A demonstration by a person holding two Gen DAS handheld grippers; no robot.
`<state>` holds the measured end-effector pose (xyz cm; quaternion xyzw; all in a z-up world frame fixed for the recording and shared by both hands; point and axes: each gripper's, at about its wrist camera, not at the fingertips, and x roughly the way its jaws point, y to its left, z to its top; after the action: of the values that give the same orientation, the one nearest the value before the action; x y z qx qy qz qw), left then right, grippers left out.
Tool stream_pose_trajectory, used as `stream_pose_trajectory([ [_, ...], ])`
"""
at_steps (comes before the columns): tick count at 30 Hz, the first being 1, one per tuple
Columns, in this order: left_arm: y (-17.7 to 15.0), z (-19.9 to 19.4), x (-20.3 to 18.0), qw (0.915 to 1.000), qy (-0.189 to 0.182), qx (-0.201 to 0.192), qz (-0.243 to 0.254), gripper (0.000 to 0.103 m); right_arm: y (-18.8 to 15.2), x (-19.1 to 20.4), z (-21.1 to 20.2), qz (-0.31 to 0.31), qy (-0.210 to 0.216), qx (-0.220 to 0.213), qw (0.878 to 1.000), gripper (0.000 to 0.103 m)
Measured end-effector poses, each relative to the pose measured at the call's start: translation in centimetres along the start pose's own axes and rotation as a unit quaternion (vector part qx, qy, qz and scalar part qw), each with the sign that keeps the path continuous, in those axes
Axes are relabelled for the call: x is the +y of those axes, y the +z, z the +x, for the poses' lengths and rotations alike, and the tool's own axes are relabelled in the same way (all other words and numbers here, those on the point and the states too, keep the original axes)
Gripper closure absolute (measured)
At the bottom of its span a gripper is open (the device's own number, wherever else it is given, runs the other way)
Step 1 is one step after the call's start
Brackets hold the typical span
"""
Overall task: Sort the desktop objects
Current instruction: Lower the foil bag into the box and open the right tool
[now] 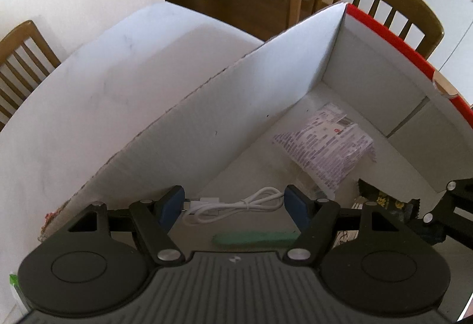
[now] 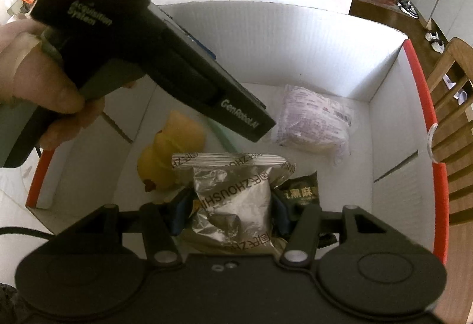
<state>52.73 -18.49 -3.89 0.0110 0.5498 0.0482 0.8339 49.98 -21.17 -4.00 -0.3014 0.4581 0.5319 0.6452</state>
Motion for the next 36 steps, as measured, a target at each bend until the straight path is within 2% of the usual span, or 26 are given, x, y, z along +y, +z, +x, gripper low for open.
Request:
stream_pose_trajectory([
  [7,0.2,0.0,0.1,1.0000,-0.001,0.000,-0.009,0.026,0.2,0.0,0.0,0.000,-0.001,0.000,1.000,0.044],
  [11,0.2,-0.5,0.5,0.9999,-0.007,-0.008,-0.014,0.020,0.3,0.2,-0.7,-0.004,-0.003,-0.011,1.000,0.033],
  [15,0.2,-1.0,0.8,0.9997,-0.008,-0.015,-0.019,0.017,0.0,0.5,-1.8,-0.002,0.000,-0.021,1.000,0.028],
  [17,0.0,-1.4,1.1,0.9994,-0.012,-0.019,-0.025,0.017,-0.1,0.4,-2.3,0.000,0.001,-0.028,1.000,0.018],
  [28,-1.5,-5.4,0.5,0.9983,-0.018,-0.039,-0.040,0.016,-0.3,0.2,-4.5,0.002,0.005,-0.056,0.998,0.016],
  [36,-3.3,-9.2,1.0,0.9955,-0.017,-0.070,-0.061,0.016,-0.8,0.3,-5.5,0.009,0.009,-0.078,0.997,0.016],
])
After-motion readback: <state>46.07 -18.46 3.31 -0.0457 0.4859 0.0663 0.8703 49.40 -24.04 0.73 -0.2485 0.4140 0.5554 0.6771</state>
